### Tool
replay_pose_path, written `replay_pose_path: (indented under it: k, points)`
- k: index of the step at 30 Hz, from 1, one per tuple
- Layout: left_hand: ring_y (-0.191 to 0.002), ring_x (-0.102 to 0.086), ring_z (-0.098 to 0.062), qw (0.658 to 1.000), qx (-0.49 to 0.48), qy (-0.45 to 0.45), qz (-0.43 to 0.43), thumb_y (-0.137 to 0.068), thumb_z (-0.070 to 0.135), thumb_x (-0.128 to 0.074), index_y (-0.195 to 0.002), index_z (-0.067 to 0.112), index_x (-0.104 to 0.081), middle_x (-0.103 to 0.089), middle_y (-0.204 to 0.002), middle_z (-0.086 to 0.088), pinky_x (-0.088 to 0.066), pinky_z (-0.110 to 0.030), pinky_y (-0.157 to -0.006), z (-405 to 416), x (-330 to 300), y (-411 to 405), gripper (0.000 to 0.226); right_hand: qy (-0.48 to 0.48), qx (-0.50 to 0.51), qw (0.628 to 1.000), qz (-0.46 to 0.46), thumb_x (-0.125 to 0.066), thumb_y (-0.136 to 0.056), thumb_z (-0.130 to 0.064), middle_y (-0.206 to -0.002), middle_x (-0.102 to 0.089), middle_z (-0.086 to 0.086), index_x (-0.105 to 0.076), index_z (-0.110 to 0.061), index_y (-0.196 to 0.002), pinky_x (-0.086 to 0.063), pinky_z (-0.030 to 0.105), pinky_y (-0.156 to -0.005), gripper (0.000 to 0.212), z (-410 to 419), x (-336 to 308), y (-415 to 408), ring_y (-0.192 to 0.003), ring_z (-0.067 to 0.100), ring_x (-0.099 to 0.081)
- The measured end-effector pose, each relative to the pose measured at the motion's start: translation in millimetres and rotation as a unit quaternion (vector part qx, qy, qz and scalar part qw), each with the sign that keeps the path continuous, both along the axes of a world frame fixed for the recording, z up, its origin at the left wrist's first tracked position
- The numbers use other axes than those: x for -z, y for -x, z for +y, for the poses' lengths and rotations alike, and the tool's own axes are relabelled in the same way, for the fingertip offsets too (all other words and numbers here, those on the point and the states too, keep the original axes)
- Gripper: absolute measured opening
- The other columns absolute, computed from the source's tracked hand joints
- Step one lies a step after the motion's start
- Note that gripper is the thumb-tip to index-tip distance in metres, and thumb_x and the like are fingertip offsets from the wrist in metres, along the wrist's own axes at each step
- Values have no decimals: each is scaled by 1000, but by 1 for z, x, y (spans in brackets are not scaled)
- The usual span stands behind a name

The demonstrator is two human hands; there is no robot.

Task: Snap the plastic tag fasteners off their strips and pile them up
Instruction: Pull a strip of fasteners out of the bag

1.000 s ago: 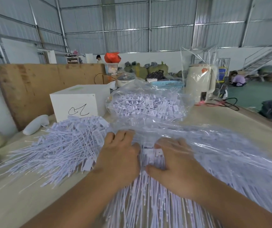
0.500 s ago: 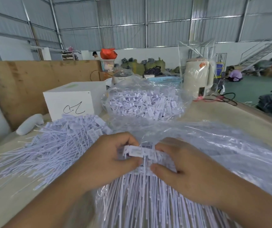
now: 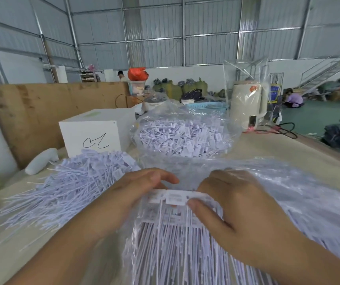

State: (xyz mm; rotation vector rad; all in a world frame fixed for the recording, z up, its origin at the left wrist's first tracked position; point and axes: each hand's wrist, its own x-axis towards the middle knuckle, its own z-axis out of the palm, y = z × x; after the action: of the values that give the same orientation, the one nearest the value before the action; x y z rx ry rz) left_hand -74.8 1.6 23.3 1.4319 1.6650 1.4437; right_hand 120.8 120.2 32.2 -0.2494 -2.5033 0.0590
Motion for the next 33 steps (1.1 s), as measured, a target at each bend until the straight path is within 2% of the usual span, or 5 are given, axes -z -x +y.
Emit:
replay_pose_path:
  k: [5, 9, 17, 29, 33]
  points:
    - [-109, -62, -4, 978, -156, 39, 133, -94, 60, -37, -95, 35, -71, -72, -98, 15, -48, -36, -83, 8, 8, 3, 42, 39, -64, 992, -102, -30, -94, -62, -95, -47, -15, -40, -41, -114, -44, 30, -69, 31, 1, 0, -7, -78, 6, -49]
    - [-61, -64, -21, 982, -130, -34, 130, -84, 64, -58, -96, 40, -67, -72, -80, 4, -49, -29, -55, -5, 11, -9, 28, -2, -49, 993, -103, -32, -97, -58, -103, -51, -15, -30, -45, -129, -47, 32, -69, 34, -3, -5, -9, -84, 10, -55]
    - [-77, -70, -19, 985, 0, -170, -5, -73, 39, -74, -97, 23, -73, -72, -80, -7, -54, -22, -74, -6, -4, -20, 29, -9, 18, 999, 37, -34, -99, -37, -74, -58, -5, -65, -20, -101, -46, 33, -51, 35, 6, -8, -10, -60, 19, -56]
    - [-65, -55, -1, 986, -55, -151, -35, -70, 41, -69, -76, 29, -72, -60, -67, 13, -46, -11, -65, 6, 1, -34, 14, 75, -65, 995, -17, -26, -98, -52, -69, -50, -9, -47, -37, -112, -41, 25, -55, 29, 0, 12, 3, -64, 8, -52]
    - [-65, -53, -7, 976, -48, -175, -117, -75, 38, -73, -72, 27, -68, -58, -69, 7, -47, -15, -64, 6, -3, -35, 12, 184, -55, 981, 20, -21, -91, -64, -67, -57, -9, -46, -38, -89, -39, 24, -51, 36, 7, 3, -6, -55, 5, -53]
